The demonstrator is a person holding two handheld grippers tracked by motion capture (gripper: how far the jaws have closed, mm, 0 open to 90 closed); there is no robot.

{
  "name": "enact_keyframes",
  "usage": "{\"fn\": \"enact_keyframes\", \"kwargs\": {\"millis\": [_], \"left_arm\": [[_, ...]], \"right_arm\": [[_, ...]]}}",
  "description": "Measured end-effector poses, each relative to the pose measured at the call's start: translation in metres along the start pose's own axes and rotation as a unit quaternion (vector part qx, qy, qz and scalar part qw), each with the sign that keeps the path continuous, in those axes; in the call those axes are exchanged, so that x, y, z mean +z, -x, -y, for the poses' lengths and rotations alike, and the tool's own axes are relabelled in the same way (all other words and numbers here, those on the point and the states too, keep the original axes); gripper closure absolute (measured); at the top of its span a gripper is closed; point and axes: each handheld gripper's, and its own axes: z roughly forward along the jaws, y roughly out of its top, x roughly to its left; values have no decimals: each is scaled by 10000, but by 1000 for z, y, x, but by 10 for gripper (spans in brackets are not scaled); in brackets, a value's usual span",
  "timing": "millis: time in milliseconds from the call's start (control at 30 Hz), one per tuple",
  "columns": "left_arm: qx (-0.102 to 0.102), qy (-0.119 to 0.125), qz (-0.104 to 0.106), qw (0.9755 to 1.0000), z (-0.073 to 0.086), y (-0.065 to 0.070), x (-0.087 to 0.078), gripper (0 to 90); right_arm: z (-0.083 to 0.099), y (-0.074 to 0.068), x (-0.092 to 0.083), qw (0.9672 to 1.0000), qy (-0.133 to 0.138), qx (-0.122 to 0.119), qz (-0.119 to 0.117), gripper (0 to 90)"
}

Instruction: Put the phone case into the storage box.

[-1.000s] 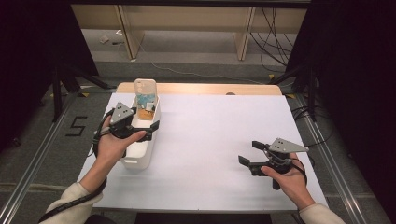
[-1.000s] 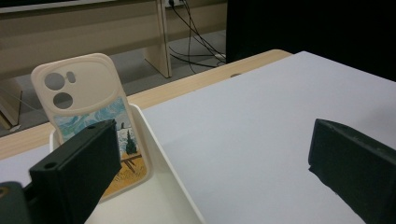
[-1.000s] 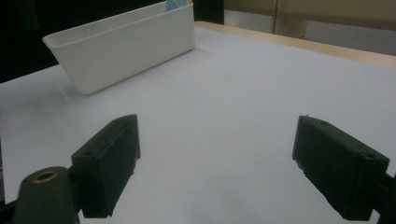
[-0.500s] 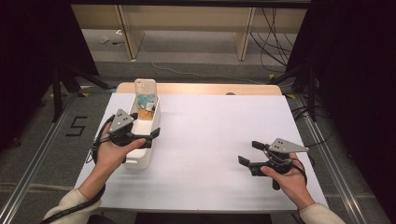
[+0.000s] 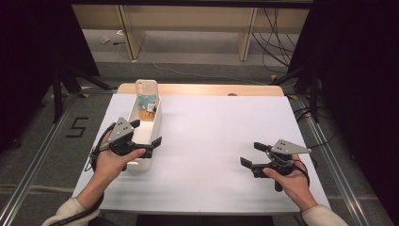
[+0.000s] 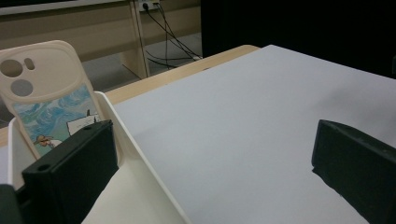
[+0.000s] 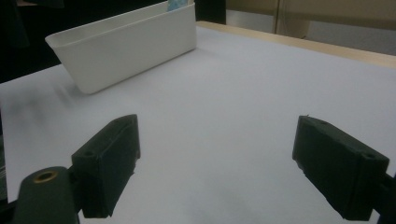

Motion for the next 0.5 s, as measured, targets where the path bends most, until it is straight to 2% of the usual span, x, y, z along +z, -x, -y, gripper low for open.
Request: {"fn": "enact_keyframes", "kwargs": {"millis": [500], "left_arm": [[-2,-25,92,10000,11,3,-8,0]], "right_arm": [[3,3,-7,10000,6,18,35,160]]}}
